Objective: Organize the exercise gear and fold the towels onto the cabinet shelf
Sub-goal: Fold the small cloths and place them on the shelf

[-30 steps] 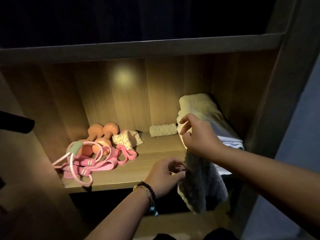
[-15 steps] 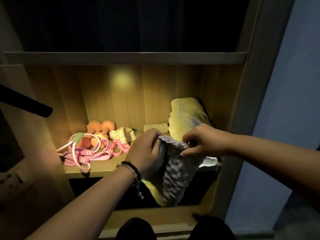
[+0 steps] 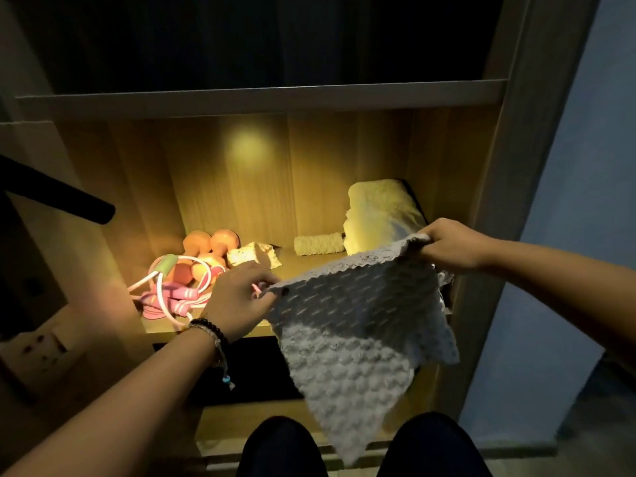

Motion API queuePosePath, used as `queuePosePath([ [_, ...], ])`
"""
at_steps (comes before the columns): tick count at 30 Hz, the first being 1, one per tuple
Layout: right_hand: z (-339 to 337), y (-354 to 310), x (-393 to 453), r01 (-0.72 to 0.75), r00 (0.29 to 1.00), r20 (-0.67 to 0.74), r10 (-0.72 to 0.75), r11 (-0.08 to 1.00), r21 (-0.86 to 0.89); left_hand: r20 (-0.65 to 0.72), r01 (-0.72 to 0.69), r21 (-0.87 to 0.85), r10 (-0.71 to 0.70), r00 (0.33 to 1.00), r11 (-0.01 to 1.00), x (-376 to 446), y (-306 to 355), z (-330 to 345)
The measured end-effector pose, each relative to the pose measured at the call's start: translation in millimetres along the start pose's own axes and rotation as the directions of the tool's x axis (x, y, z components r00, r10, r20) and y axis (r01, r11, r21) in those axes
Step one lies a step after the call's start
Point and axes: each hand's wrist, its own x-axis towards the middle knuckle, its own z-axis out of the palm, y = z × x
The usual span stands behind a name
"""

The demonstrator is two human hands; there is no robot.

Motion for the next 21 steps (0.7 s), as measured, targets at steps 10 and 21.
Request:
queuePosePath([
  [10,53,0,-16,-0.129,0.915,-0.345,0.207,0.963,0.237,0.320,0.442,-0.893,-0.807,0.497,-0.082,-63,62,49],
  [21,126,-41,-81,0.017,0.915,-0.369,0.162,0.900,0.436,0.337,0.591,-0.806,-0.787,0.517,0.044,-107,93,54],
])
